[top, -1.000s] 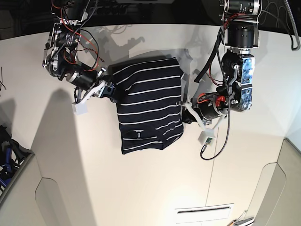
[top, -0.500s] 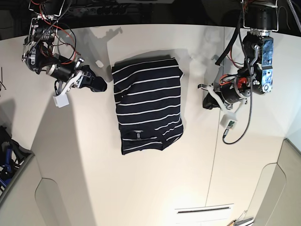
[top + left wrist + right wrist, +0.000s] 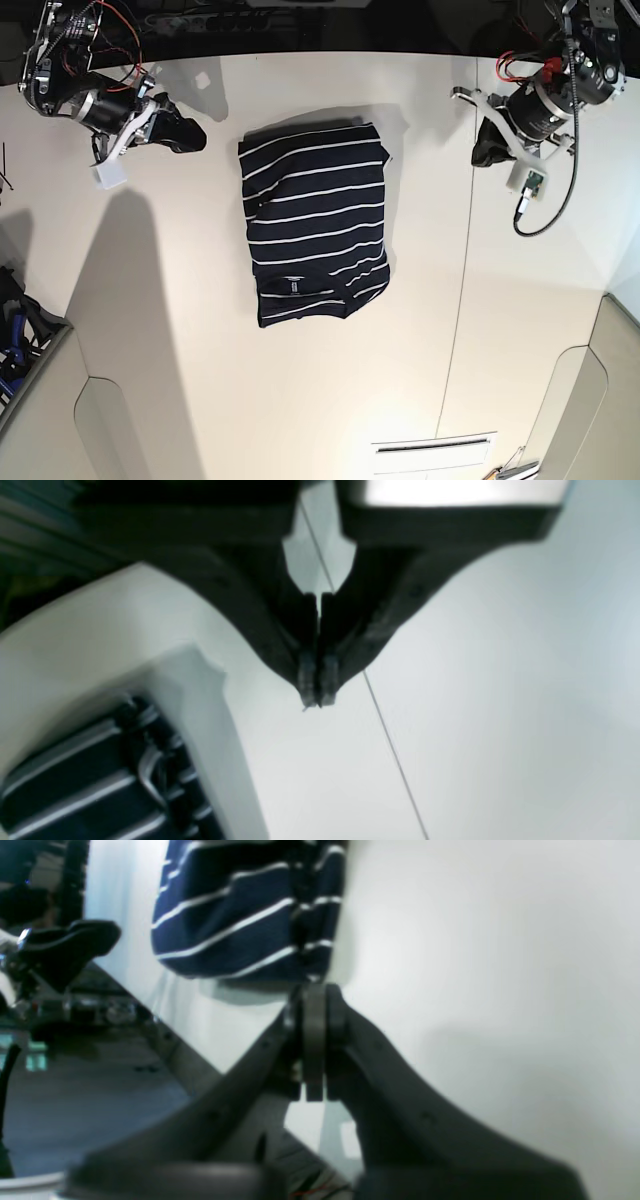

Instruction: Fold the T-shirt properly

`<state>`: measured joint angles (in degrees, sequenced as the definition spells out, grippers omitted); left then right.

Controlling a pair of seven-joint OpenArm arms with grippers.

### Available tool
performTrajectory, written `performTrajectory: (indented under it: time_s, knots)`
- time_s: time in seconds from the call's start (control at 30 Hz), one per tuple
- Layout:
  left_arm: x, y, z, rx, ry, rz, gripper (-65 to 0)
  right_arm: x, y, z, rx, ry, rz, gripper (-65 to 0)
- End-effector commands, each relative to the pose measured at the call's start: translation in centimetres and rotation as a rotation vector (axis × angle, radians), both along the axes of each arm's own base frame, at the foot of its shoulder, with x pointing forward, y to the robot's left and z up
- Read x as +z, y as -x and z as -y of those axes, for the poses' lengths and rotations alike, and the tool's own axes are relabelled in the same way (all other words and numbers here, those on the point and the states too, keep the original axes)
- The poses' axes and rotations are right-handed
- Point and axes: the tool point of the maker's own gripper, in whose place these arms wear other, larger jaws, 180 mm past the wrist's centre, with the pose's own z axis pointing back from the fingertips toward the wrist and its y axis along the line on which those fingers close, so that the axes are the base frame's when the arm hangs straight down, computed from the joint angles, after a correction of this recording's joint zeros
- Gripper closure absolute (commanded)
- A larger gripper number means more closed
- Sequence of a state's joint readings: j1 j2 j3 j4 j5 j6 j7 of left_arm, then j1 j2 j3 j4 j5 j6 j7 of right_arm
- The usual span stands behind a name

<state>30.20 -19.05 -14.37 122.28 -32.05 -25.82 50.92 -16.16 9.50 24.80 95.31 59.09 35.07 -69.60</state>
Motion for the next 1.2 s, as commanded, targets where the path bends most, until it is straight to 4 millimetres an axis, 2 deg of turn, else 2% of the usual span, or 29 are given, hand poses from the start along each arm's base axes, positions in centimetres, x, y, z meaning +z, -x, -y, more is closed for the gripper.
performTrajectory:
  time_s: [0.0, 0.13, 0.27, 0.63, 0.8, 0.93, 1.07, 1.17]
  knots:
    - [1.0, 0.2, 0.0, -0.009, -0.004, 0.028, 0.0, 0.9, 0.4, 0.1, 0.006, 0.002, 0.027, 0.0]
    - [-0.1, 2.8, -0.7, 0.003, -0.025, -0.043, 0.0, 1.3, 2.6, -0.2, 0.034, 0.030, 0.018, 0.0]
    - [-1.6, 6.2, -1.6, 0.017, -0.050, -0.152, 0.0, 0.9, 5.5, -0.2, 0.069, 0.054, -0.038, 0.0]
    - [-3.8, 14.1, -2.3, 0.049, -0.066, -0.371, 0.0, -1.2, 13.4, 3.1, 0.145, 0.164, -0.246, 0.0]
    - [-4.3, 16.9, -2.4, 0.047, -0.066, -0.451, 0.0, -1.4, 15.7, 4.8, 0.192, 0.213, -0.316, 0.0]
    - [-4.9, 19.4, -2.9, 0.079, -0.069, -0.526, 0.0, -1.5, 17.7, 5.3, 0.223, 0.229, -0.376, 0.0]
    - [-6.7, 21.4, -4.4, 0.163, -0.076, -0.602, 0.0, -1.8, 18.7, 5.2, 0.226, 0.219, -0.407, 0.0]
    - [-8.4, 23.9, -4.9, 0.204, -0.054, -0.689, 0.0, -2.4, 19.9, 4.8, 0.232, 0.198, -0.449, 0.0]
